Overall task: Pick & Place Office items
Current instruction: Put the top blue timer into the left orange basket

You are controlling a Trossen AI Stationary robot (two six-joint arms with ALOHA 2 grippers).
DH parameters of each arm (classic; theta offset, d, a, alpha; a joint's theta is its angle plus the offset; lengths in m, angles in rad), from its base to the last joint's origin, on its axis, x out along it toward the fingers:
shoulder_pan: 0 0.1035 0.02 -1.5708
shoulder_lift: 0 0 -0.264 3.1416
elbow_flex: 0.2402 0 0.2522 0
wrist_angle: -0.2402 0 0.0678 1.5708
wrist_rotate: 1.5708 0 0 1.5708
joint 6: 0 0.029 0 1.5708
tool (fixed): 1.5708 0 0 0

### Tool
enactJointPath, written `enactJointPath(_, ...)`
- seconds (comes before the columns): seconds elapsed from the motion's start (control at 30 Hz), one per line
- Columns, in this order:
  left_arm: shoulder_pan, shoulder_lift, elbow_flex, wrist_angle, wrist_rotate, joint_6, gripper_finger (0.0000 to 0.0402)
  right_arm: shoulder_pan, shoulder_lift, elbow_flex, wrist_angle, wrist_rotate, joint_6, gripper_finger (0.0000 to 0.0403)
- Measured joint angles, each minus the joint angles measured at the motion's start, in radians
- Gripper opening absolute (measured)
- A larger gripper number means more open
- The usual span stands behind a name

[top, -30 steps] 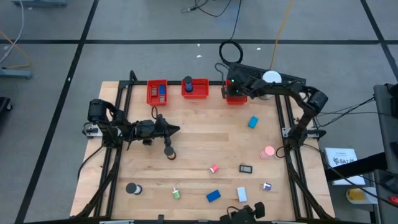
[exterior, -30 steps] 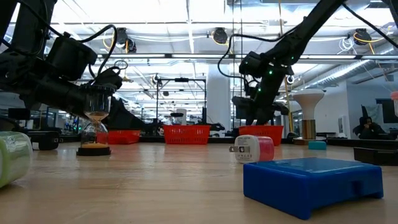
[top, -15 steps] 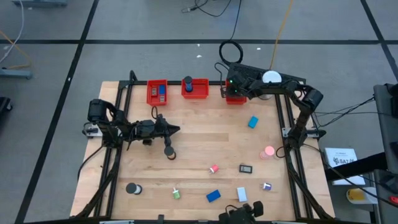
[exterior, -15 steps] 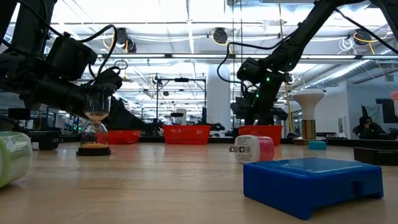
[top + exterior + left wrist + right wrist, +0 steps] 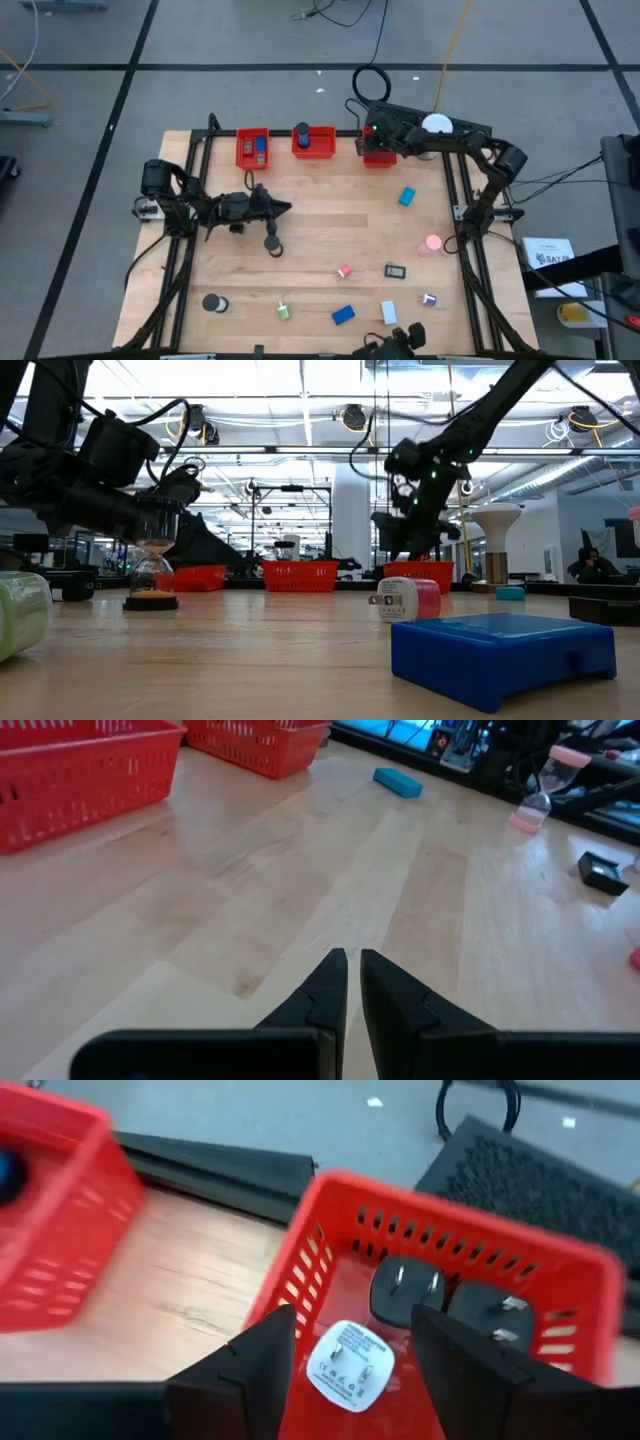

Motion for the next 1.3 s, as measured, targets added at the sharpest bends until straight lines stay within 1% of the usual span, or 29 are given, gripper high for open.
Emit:
enactJointPath(0.1,0.002,0.0,0.017,0.0,0.018,-0.002,0.0033,0.029,-0.065,0.0,-0.018,-0.005,-0.073,0.017)
enactJointPath(0.2,0.003,0.0,0.024,0.001,0.018,-0.004,0.0033,0.08,-0.137,-0.018,-0.035,-0.005,-0.158,0.0134)
enactJointPath(0.3,0.003,0.0,0.024,0.002,0.017,-0.003,0.0033,0.143,-0.209,-0.093,-0.004,-0.006,-0.209,0.0087)
enactJointPath(0.43,0.003,-0.016,0.021,-0.001,0.017,-0.003,0.0033,0.221,-0.304,-0.223,0.106,-0.007,-0.233,0.0018)
enactJointPath(0.47,0.003,-0.026,0.021,-0.001,0.017,-0.002,0.0033,0.24,-0.327,-0.257,0.135,-0.006,-0.233,0.0009)
enactJointPath(0.53,0.003,-0.047,0.021,-0.006,0.017,0.009,0.0033,0.276,-0.364,-0.318,0.178,-0.005,-0.236,0.0009)
enactJointPath(0.63,0.003,-0.111,0.016,-0.014,0.017,0.033,0.0032,0.327,-0.402,-0.38,0.225,-0.005,-0.247,0.0013)
enactJointPath(0.7,0.003,-0.162,0.017,-0.058,0.017,0.044,0.0032,0.358,-0.417,-0.408,0.257,-0.005,-0.272,0.0009)
enactJointPath(0.8,0.003,-0.259,0.016,-0.178,0.016,0.054,0.0032,0.404,-0.42,-0.441,0.342,-0.005,-0.314,0.0002)
enactJointPath(0.97,-0.005,-0.436,0.015,-0.446,-0.002,0.053,0.0032,0.462,-0.42,-0.486,0.512,-0.005,-0.367,0.0004)
enactJointPath(1.07,-0.02,-0.535,0.016,-0.601,-0.018,0.053,0.0021,0.485,-0.42,-0.512,0.591,-0.005,-0.388,0.0001)
enactJointPath(1.17,-0.034,-0.627,0.017,-0.739,-0.018,0.041,0.0004,0.496,-0.42,-0.517,0.617,-0.006,-0.389,0.0003)
enactJointPath(1.3,-0.047,-0.73,0.017,-0.898,-0.034,0.003,0.0005,0.498,-0.42,-0.517,0.619,-0.005,-0.388,0.0003)
